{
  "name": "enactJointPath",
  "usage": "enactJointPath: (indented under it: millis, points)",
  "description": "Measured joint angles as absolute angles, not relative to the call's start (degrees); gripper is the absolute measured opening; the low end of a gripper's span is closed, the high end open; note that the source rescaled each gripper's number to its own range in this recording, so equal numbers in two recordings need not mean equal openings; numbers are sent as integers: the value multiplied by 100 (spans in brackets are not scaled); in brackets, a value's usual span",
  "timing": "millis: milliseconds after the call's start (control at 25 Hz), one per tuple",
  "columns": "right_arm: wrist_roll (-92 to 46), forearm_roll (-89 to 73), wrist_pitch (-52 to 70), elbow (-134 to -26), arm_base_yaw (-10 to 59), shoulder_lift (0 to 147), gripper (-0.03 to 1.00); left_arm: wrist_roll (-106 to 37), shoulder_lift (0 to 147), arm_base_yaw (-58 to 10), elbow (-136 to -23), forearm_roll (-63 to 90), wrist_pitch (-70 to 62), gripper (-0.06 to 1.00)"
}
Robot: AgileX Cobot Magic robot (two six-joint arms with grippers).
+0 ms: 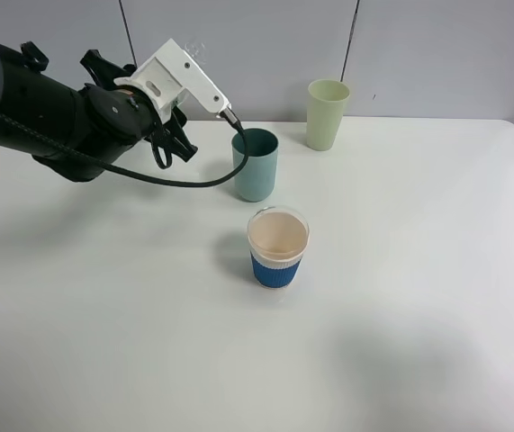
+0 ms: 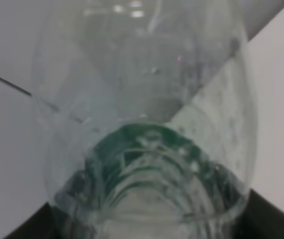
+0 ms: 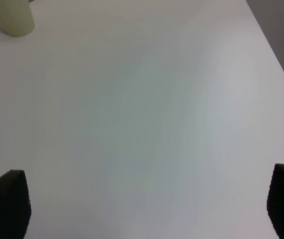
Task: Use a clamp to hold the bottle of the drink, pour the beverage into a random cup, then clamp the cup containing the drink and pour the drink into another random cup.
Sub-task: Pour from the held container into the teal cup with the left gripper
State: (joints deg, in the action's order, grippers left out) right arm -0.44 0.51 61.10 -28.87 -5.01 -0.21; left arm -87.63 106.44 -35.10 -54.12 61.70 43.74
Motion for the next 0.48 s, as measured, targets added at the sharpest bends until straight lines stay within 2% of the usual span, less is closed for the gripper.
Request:
enactJointPath:
  millis: [480]
  points:
    - [-44,51,6110,-2887,-501,-21,100,-10502,10657,-3510,-5484,6960,4661,0]
